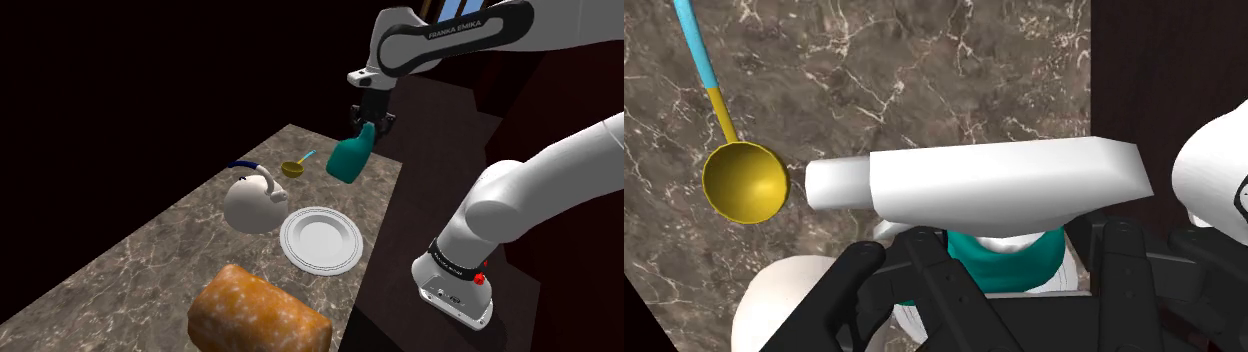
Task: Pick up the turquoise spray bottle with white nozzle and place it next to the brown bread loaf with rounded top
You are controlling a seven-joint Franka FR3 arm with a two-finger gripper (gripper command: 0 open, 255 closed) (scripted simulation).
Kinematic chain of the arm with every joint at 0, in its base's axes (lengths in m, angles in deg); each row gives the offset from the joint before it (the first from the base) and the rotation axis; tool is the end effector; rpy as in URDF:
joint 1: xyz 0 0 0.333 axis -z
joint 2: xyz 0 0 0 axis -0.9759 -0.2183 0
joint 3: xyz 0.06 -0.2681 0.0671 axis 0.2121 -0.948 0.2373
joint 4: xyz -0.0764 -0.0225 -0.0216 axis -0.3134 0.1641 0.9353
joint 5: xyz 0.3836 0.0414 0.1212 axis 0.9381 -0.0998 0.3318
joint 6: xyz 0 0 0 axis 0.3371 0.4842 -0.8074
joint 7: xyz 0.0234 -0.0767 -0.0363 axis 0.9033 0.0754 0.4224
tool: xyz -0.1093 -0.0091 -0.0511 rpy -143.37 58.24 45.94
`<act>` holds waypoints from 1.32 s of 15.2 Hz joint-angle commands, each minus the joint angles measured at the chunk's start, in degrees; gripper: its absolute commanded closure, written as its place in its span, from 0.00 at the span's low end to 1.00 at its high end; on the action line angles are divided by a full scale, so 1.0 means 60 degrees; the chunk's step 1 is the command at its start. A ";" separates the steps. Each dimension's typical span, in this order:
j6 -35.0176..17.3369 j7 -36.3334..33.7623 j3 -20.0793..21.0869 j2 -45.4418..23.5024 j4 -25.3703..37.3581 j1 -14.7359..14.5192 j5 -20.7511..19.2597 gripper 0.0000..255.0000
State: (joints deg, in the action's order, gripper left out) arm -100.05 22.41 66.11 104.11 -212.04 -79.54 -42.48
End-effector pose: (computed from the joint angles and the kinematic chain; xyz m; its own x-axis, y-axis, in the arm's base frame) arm 0.4089 -0.0460 0.3922 -0.2110 0.9771 0.0283 0.9741 0.2126 -0.0771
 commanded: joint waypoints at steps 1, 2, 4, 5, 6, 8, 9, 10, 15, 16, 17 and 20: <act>0.0004 -0.0507 0.0385 -0.0020 0.0014 -0.0260 0.0249 1.00; -0.0007 -0.0739 0.0561 -0.0046 0.0028 -0.0387 0.0363 1.00; -0.0035 -0.1198 0.0917 -0.0136 0.0089 -0.0632 0.0591 1.00; -0.0052 -0.1427 0.1093 -0.0199 0.0137 -0.0753 0.0703 1.00; -0.0070 -0.1654 0.1267 -0.0273 0.0196 -0.0873 0.0811 1.00; -0.0112 -0.2107 0.1612 -0.0456 0.0349 -0.1106 0.1017 1.00; -0.0134 -0.2333 0.1782 -0.0563 0.0442 -0.1219 0.1114 1.00; -0.0157 -0.2558 0.1949 -0.0681 0.0546 -0.1330 0.1204 1.00; -0.0269 -0.3680 0.2764 -0.1416 0.1228 -0.1829 0.1557 1.00; -0.0288 -0.3904 0.2921 -0.1590 0.1396 -0.1919 0.1604 1.00; -0.0306 -0.4130 0.3076 -0.1772 0.1574 -0.2004 0.1642 1.00; -0.0346 -0.4811 0.3524 -0.2366 0.2171 -0.2248 0.1698 1.00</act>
State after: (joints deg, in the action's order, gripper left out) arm -101.57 -4.68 86.09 91.54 -200.20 -92.39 -32.46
